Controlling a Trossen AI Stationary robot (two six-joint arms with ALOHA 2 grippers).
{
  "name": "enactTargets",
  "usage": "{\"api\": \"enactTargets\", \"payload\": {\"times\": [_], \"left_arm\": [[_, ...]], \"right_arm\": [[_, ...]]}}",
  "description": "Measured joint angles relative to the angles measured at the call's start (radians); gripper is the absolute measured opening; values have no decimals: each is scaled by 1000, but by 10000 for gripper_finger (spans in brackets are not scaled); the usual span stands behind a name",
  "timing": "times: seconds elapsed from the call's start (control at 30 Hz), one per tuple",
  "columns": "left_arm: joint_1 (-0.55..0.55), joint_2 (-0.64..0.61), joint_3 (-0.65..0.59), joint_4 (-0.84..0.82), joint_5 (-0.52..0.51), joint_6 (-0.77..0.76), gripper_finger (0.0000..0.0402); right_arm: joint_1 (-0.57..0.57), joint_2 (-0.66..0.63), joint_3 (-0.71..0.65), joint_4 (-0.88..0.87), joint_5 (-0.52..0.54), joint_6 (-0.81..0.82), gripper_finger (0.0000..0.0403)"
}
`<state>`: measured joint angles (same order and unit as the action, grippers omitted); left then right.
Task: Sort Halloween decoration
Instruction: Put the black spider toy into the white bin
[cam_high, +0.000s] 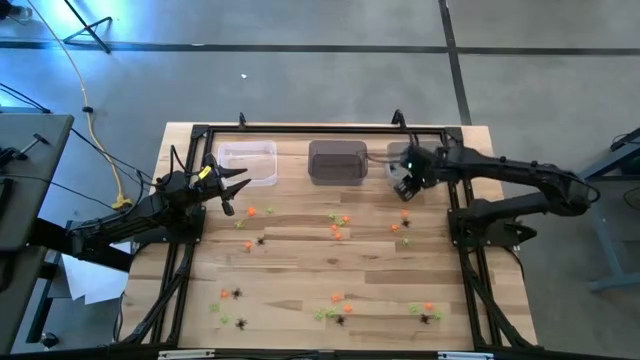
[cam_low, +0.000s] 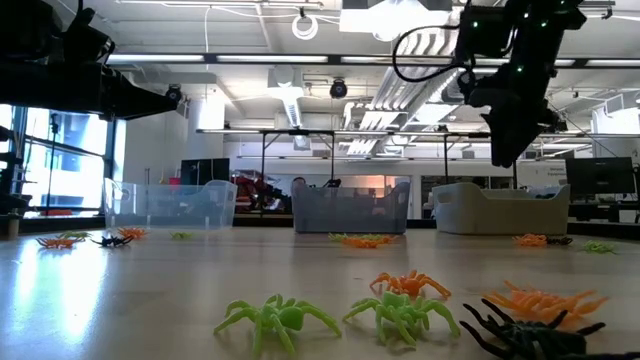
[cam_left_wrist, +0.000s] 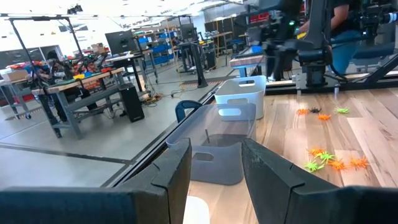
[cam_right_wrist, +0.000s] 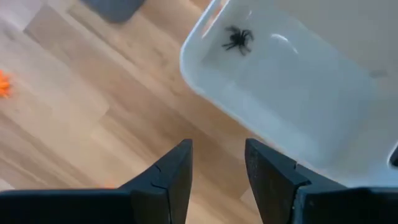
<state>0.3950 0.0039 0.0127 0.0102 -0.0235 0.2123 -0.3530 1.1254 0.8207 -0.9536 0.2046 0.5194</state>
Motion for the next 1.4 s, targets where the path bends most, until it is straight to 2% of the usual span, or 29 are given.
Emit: {"api": "enactTargets", "payload": {"times": [0.33, 0.53, 0.73, 1.1, 1.4], "left_arm": [[0, 0, 0, 0, 0, 0, 131], [0, 0, 0, 0, 0, 0, 131], [0, 0, 0, 0, 0, 0, 131], [0, 0, 0, 0, 0, 0, 131], [0, 0, 0, 0, 0, 0, 131]], "right_arm": [[433, 1, 0, -89, 123, 428, 142], [582, 41, -79, -40, 117, 615, 142], [567, 89, -176, 74, 89, 648, 142], [477, 107, -291, 284, -24, 549, 142], [423, 102, -374, 406, -62, 526, 142]]}}
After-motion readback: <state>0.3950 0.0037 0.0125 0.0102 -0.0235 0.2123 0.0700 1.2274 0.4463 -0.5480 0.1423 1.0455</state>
